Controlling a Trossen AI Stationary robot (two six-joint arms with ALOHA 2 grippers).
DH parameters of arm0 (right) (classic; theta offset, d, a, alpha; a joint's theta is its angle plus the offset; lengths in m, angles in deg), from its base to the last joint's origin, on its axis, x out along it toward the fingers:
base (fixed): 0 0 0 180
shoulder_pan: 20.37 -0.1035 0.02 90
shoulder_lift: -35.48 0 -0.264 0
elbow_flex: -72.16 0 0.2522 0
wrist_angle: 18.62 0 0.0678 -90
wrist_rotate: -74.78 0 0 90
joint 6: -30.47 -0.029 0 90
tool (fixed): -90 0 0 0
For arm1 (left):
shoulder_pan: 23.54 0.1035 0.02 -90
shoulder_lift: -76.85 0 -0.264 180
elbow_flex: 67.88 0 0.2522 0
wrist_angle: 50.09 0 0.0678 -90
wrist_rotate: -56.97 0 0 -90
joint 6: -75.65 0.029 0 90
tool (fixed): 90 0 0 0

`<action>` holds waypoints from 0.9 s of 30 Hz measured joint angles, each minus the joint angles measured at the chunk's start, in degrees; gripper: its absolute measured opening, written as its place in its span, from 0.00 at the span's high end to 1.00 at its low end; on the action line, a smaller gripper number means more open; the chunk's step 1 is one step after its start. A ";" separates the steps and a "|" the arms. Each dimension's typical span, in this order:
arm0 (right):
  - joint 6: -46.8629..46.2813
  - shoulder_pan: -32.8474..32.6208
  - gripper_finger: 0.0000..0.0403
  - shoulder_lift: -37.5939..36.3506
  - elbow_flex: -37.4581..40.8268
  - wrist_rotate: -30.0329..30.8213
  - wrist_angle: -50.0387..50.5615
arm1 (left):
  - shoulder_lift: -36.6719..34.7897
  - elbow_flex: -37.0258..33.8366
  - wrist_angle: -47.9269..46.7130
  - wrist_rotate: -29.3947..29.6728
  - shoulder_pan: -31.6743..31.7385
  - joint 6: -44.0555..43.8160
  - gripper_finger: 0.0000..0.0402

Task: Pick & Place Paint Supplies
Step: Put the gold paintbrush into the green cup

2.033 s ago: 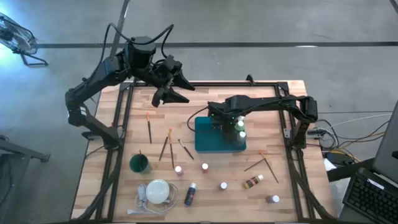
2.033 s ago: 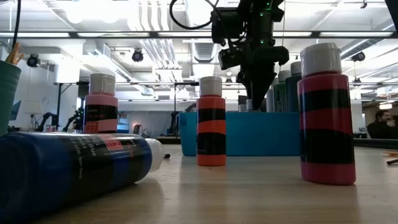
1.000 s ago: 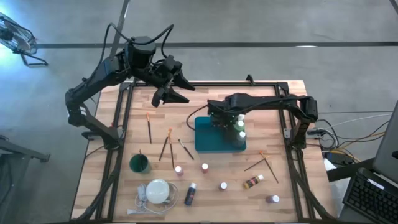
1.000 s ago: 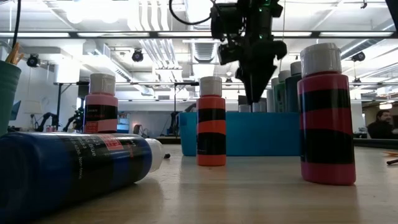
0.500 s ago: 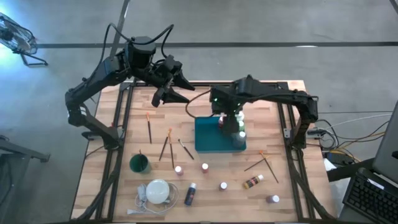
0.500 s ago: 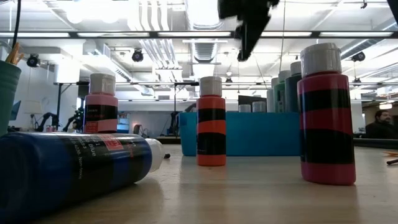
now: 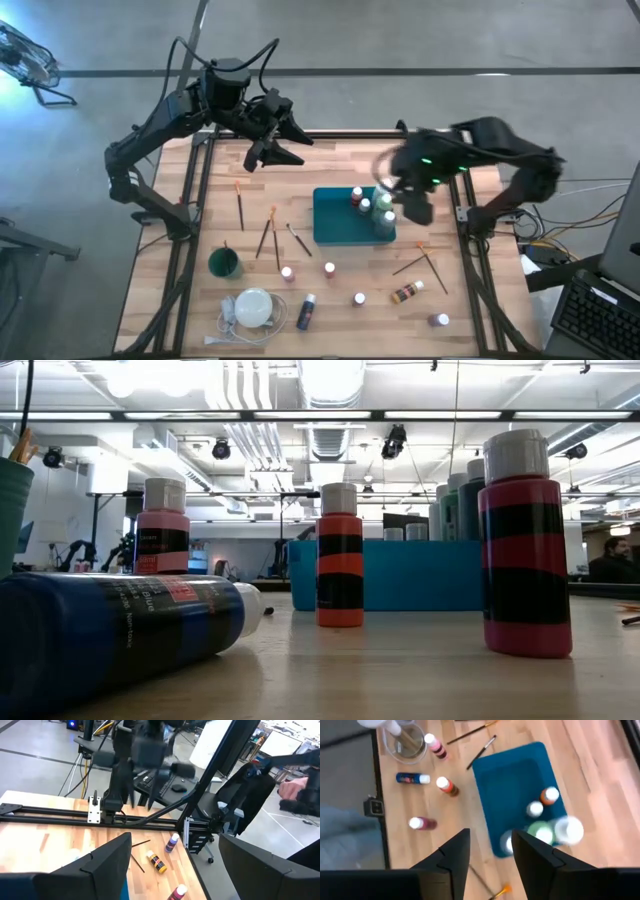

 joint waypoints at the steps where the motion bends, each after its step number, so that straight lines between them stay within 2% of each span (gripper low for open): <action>1: -2.72 -0.92 0.66 -1.76 1.21 1.37 0.01 | 0.00 0.00 0.00 0.00 0.00 0.00 0.24; 7: -10.63 -4.21 0.70 -9.80 9.14 3.11 0.03 | 0.00 0.00 0.70 0.00 0.00 1.37 0.24; 9: -11.34 -4.24 0.72 -11.50 11.98 1.07 -0.11 | 0.00 0.00 0.64 0.02 0.00 3.10 0.24; 13: -11.51 -5.56 0.76 -14.75 19.37 -8.09 -0.02 | 0.07 -0.18 0.57 0.09 -0.13 4.57 0.24; 19: -9.47 -13.47 0.81 -18.54 32.04 -9.33 0.08 | 0.11 -0.79 0.28 0.24 -0.17 6.13 0.24; 24: -8.32 -17.10 0.78 -19.35 41.08 -8.73 -0.06 | -0.75 -0.83 -4.02 1.01 -0.24 11.04 0.24; 27: -6.93 -17.42 0.73 -19.72 45.54 -8.57 -0.57 | -2.57 -0.85 -8.32 6.66 -1.00 11.86 0.24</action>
